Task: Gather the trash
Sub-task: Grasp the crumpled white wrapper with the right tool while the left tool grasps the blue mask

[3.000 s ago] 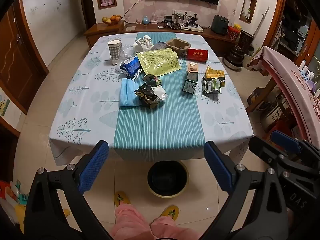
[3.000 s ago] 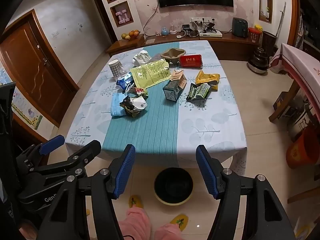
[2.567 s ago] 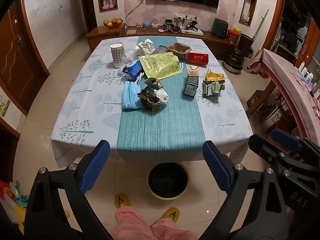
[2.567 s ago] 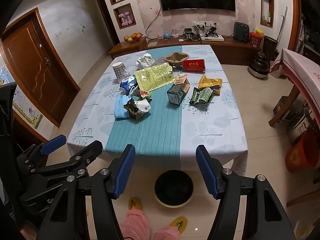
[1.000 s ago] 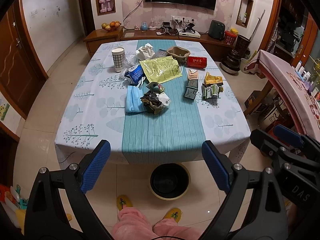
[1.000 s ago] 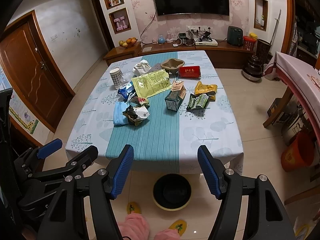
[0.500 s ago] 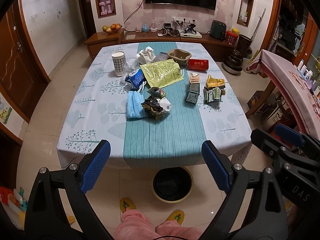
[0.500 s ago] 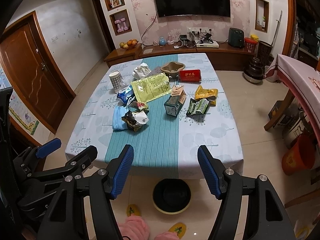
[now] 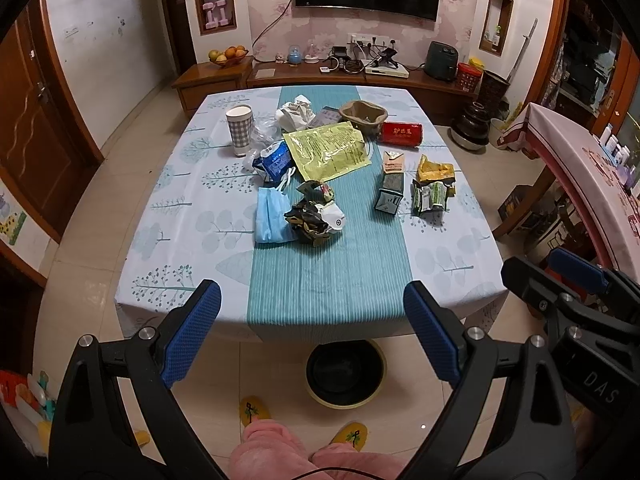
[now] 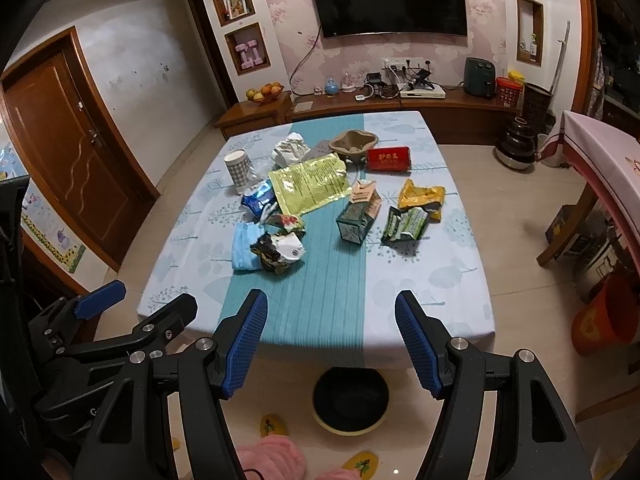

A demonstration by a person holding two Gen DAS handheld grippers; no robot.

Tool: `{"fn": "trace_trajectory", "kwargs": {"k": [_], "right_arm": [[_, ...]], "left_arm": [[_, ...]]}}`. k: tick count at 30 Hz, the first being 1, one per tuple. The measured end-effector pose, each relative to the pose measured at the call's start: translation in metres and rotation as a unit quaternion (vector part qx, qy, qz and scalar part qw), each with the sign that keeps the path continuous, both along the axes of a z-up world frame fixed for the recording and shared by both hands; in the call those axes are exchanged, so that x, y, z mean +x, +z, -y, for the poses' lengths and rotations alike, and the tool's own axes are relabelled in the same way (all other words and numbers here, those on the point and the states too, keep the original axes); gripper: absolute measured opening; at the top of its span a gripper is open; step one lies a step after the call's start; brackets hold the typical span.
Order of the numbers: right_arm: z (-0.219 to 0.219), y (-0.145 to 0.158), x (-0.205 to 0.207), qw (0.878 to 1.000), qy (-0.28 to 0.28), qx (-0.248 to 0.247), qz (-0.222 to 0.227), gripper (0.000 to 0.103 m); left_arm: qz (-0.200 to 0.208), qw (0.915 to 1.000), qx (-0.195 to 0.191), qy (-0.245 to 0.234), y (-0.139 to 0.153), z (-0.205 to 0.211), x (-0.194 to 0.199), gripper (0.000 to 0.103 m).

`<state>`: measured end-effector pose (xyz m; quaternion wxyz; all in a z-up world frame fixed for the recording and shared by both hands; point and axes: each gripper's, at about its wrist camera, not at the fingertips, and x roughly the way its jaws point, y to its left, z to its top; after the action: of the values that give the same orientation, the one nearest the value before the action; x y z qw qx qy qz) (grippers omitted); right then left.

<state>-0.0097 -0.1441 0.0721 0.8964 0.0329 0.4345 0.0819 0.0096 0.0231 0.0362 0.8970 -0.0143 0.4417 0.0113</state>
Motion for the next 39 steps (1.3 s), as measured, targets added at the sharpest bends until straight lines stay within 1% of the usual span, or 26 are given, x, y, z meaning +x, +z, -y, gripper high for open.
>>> {"fn": "trace_trajectory", "kwargs": {"k": [6, 11, 13, 16, 19, 22, 25, 27, 30, 32, 34, 36, 37, 38, 39], "right_arm": [[-0.006, 0.002, 0.015, 1.000, 0.001, 0.022, 0.003, 0.067], [-0.010, -0.002, 0.041, 0.999, -0.011, 0.044, -0.006, 0.067], [-0.014, -0.008, 0.057, 0.998, -0.017, 0.054, -0.022, 0.067], [-0.020, -0.026, 0.085, 0.995, -0.026, 0.077, -0.057, 0.067], [-0.027, -0.048, 0.116, 0.990, -0.039, 0.100, -0.095, 0.067], [-0.042, -0.080, 0.148, 0.983, -0.053, 0.122, -0.127, 0.067], [-0.060, -0.117, 0.178, 0.977, -0.065, 0.131, -0.154, 0.067], [-0.070, -0.143, 0.195, 0.972, -0.079, 0.137, -0.172, 0.067], [-0.082, -0.179, 0.219, 0.963, -0.102, 0.152, -0.198, 0.067], [-0.086, -0.202, 0.230, 0.957, -0.124, 0.157, -0.210, 0.067], [-0.088, -0.219, 0.237, 0.949, -0.145, 0.167, -0.224, 0.067], [-0.090, -0.232, 0.240, 0.940, -0.158, 0.196, -0.229, 0.066], [-0.091, -0.235, 0.241, 0.938, -0.160, 0.206, -0.230, 0.063], [-0.093, -0.237, 0.241, 0.937, -0.160, 0.207, -0.230, 0.062], [-0.095, -0.236, 0.241, 0.940, -0.161, 0.200, -0.227, 0.061]], "left_arm": [[0.003, 0.9999, 0.006, 0.012, 0.007, -0.008, 0.007, 0.091], [0.014, 0.9992, -0.008, 0.037, 0.016, -0.040, 0.023, 0.091], [0.010, 0.9986, -0.019, 0.048, 0.016, -0.059, 0.036, 0.091], [-0.003, 0.9978, -0.032, 0.059, 0.012, -0.093, 0.067, 0.091], [-0.017, 0.9979, -0.039, 0.049, 0.003, -0.119, 0.098, 0.091], [-0.053, 0.9975, -0.043, 0.020, -0.018, -0.138, 0.135, 0.091], [-0.095, 0.9943, -0.046, -0.014, -0.051, -0.148, 0.170, 0.091], [-0.131, 0.9899, -0.042, -0.034, -0.081, -0.152, 0.194, 0.091], [-0.166, 0.9834, -0.046, -0.058, -0.114, -0.155, 0.216, 0.090], [-0.181, 0.9795, -0.044, -0.076, -0.131, -0.153, 0.225, 0.088], [-0.195, 0.9756, -0.039, -0.092, -0.144, -0.152, 0.231, 0.088], [-0.213, 0.9698, -0.044, -0.111, -0.156, -0.150, 0.236, 0.088], [-0.218, 0.9680, -0.046, -0.115, -0.158, -0.150, 0.238, 0.088], [-0.224, 0.9656, -0.049, -0.122, -0.161, -0.150, 0.241, 0.088], [-0.228, 0.9641, -0.051, -0.127, -0.163, -0.149, 0.243, 0.088]]}}
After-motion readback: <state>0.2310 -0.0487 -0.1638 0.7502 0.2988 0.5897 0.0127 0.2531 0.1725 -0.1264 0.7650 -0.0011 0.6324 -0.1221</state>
